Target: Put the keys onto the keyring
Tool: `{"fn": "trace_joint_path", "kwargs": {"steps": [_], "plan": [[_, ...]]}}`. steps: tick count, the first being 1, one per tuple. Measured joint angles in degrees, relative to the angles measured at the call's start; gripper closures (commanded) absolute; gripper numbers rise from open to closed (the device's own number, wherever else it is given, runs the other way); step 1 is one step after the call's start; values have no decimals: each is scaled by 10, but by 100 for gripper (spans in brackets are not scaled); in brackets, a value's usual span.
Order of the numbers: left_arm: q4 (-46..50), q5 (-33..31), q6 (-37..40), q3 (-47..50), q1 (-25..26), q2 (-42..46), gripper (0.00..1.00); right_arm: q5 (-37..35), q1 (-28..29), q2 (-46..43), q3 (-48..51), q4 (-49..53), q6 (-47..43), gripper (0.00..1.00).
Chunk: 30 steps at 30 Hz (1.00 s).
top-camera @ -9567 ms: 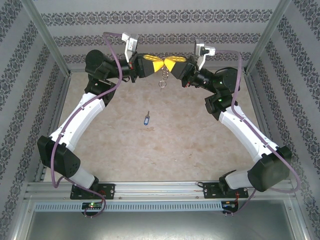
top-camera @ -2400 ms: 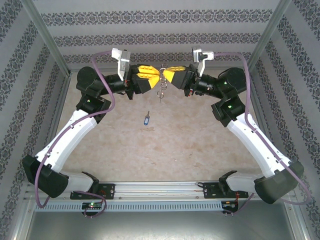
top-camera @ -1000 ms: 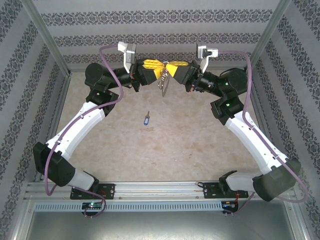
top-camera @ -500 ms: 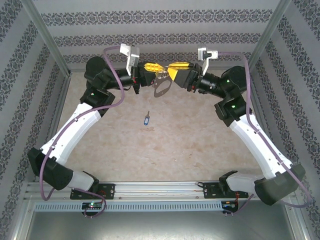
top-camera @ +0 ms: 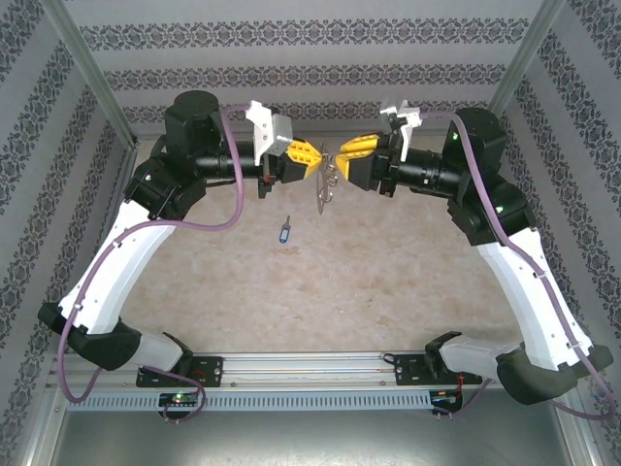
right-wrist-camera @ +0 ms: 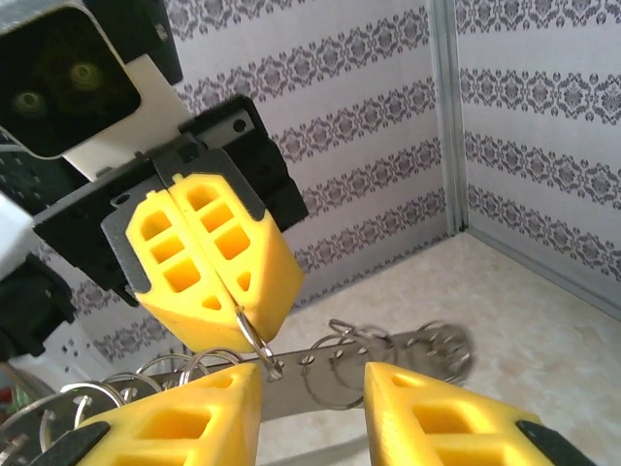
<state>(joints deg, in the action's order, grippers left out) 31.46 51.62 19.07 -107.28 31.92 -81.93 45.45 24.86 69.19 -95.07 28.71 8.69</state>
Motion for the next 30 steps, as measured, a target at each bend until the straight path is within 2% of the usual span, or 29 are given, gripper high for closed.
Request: {"fn": "trace_joint_path", "kwargs": {"steps": [6, 11, 25, 28, 30], "plan": [[69, -18, 50, -18, 9, -7, 100, 0, 2, 10, -47, 105, -76, 66], [90, -22, 61, -24, 11, -19, 100, 0, 10, 21, -63, 147, -107, 67], [97, -15, 63, -25, 11, -21, 100, -24, 39, 43, -73, 170, -139, 70], [96, -4, 58, -25, 11, -21, 100, -33, 39, 45, -74, 172, -146, 73], [94, 3, 52, -24, 11, -21, 100, -37, 42, 45, -76, 174, -151, 81]]}}
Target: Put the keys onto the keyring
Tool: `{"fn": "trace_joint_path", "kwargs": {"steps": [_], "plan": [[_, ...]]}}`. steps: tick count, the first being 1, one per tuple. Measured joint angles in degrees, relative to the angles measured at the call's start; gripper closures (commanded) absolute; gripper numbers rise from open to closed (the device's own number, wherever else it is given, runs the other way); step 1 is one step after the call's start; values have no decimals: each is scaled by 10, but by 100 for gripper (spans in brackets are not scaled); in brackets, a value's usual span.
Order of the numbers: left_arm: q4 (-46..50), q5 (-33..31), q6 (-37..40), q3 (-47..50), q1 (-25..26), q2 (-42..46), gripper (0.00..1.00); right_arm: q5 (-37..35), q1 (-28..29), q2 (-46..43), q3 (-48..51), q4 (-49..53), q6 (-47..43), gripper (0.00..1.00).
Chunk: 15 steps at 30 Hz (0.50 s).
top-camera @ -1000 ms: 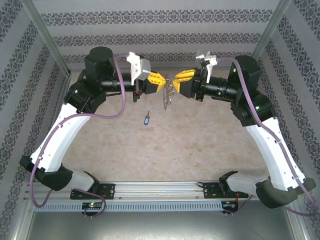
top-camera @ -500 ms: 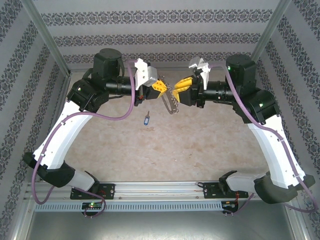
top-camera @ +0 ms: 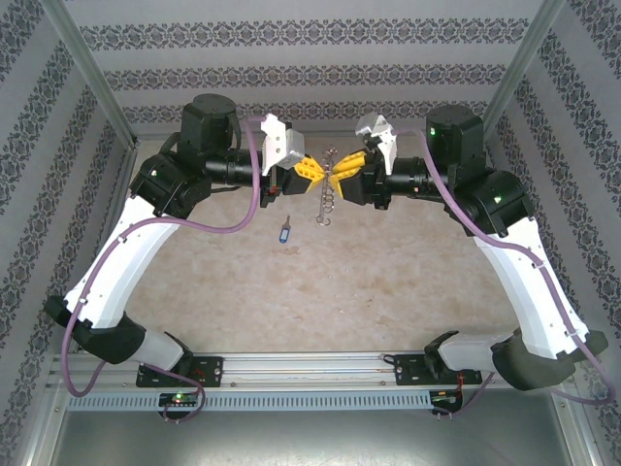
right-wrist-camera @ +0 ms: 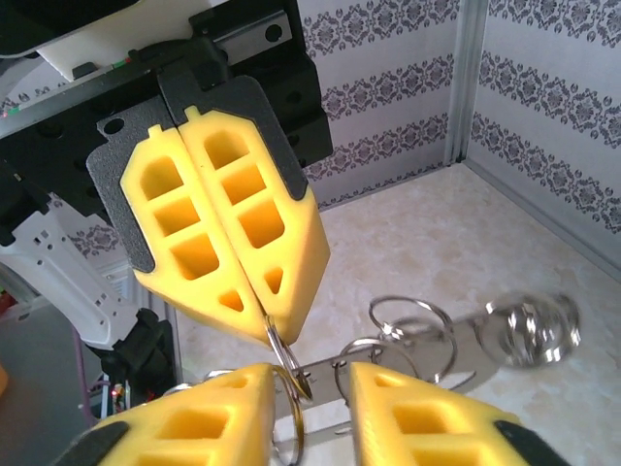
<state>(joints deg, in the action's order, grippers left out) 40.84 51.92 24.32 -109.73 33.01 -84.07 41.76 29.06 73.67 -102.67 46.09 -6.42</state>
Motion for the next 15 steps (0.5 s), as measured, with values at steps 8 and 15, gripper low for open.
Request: {"fn": "trace_joint_path", "kwargs": {"steps": [8, 15], "plan": [[-8, 13, -20, 0, -1, 0, 100, -4, 5, 0, -10, 11, -13, 100], [-21, 21, -39, 7, -1, 2, 100, -7, 12, 0, -14, 15, -13, 100]]}}
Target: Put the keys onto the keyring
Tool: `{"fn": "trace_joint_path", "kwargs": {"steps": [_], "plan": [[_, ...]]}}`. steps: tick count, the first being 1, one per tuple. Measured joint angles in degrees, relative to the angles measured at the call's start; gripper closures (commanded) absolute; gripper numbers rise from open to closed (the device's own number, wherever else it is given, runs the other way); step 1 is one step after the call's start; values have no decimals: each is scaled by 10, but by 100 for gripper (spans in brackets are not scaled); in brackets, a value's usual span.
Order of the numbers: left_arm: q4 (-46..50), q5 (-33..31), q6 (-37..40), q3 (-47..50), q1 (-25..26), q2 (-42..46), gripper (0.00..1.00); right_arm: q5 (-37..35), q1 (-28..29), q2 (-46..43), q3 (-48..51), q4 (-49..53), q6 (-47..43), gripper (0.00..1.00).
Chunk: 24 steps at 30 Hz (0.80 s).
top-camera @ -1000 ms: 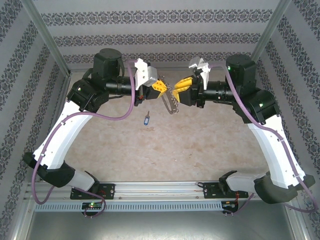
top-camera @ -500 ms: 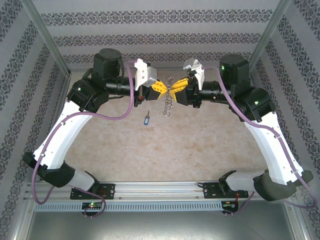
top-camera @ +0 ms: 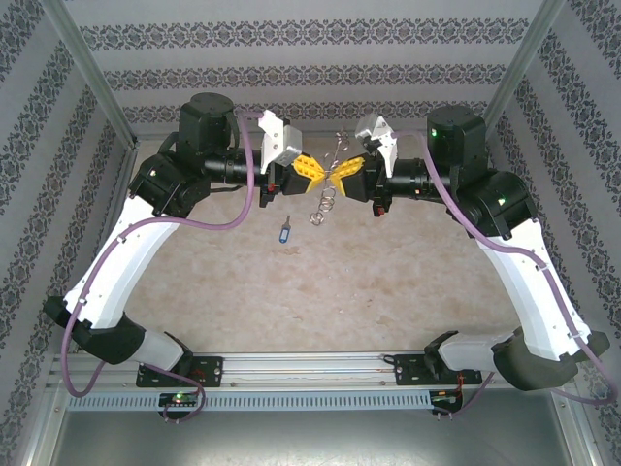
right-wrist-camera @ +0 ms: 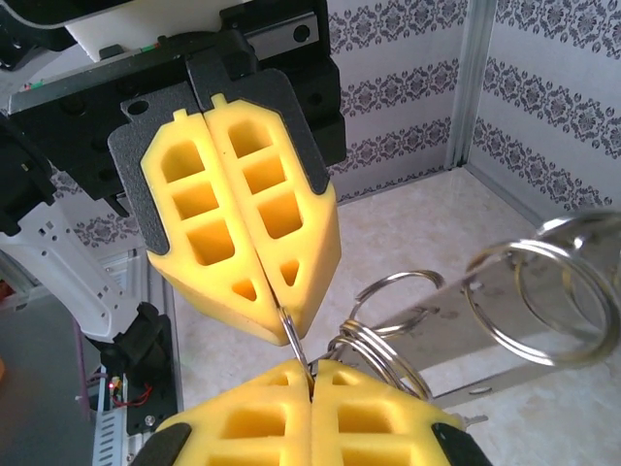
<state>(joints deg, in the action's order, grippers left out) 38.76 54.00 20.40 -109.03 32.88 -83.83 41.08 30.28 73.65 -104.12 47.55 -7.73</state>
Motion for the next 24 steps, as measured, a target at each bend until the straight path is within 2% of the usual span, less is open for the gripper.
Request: {"fn": "trace_joint_path", "kwargs": {"steps": [6, 14, 24], "plan": [[-97, 32, -66, 67, -14, 22, 100, -6, 7, 0, -4, 3, 0, 100], [-335, 123, -258, 162, -53, 35, 100, -6, 22, 21, -40, -1, 2, 100], [-423, 159, -339, 167, -56, 35, 100, 13, 30, 25, -63, -10, 2, 100]]}}
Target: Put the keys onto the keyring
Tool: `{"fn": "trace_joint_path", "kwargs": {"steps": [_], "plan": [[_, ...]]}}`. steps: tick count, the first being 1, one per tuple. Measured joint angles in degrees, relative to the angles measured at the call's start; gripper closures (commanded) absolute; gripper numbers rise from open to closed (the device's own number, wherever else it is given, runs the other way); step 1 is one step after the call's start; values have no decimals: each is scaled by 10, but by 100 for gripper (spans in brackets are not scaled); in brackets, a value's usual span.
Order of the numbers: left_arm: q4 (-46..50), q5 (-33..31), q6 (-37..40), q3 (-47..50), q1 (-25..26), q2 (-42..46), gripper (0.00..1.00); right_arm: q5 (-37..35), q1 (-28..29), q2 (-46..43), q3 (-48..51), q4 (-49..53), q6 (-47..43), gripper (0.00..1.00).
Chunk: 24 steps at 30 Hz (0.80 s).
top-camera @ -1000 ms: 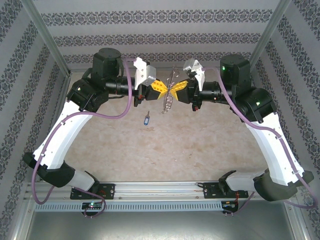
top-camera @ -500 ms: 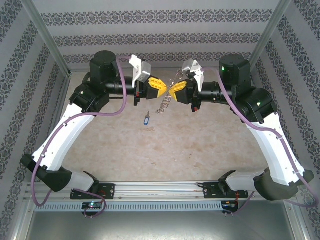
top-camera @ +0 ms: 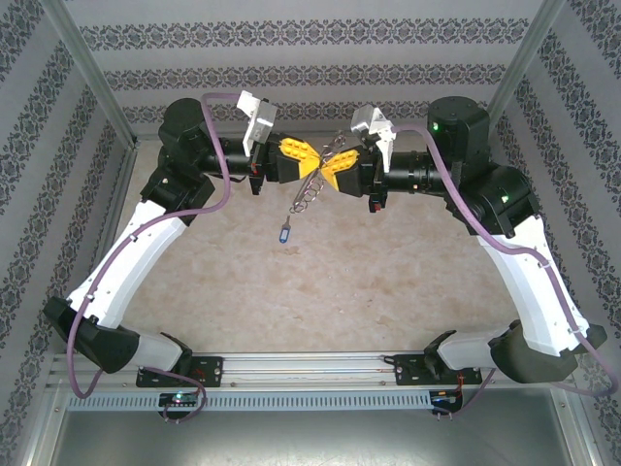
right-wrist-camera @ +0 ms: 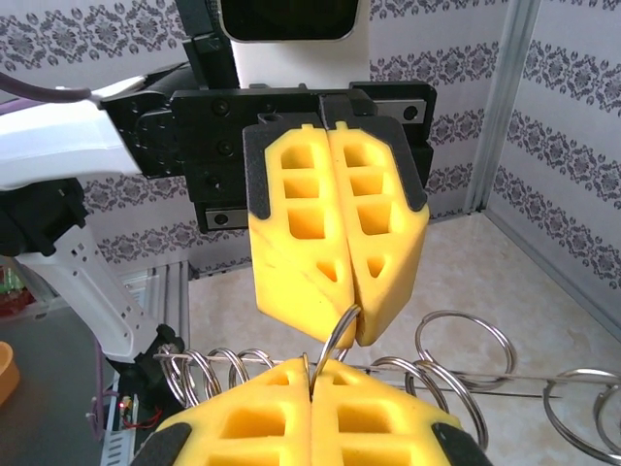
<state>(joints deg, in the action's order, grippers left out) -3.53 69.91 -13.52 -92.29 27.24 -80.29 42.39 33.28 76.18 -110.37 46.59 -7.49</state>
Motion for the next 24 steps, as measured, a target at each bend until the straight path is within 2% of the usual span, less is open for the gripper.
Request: {"fn": "trace_joint_path", "kwargs": {"steps": [4, 9, 14, 24], "plan": [[-14, 6, -12, 2, 0, 0, 100, 7, 0, 2, -3, 0, 0, 99], [-22, 11, -19, 4, -4, 0, 100, 10, 0, 7, -8, -1, 2, 92], [-32, 16, -25, 5, -8, 0, 100, 19, 3, 18, -24, 3, 8, 100], [-52, 32, -43, 5, -11, -5, 100, 36, 11, 42, -66, 31, 10, 100]]}}
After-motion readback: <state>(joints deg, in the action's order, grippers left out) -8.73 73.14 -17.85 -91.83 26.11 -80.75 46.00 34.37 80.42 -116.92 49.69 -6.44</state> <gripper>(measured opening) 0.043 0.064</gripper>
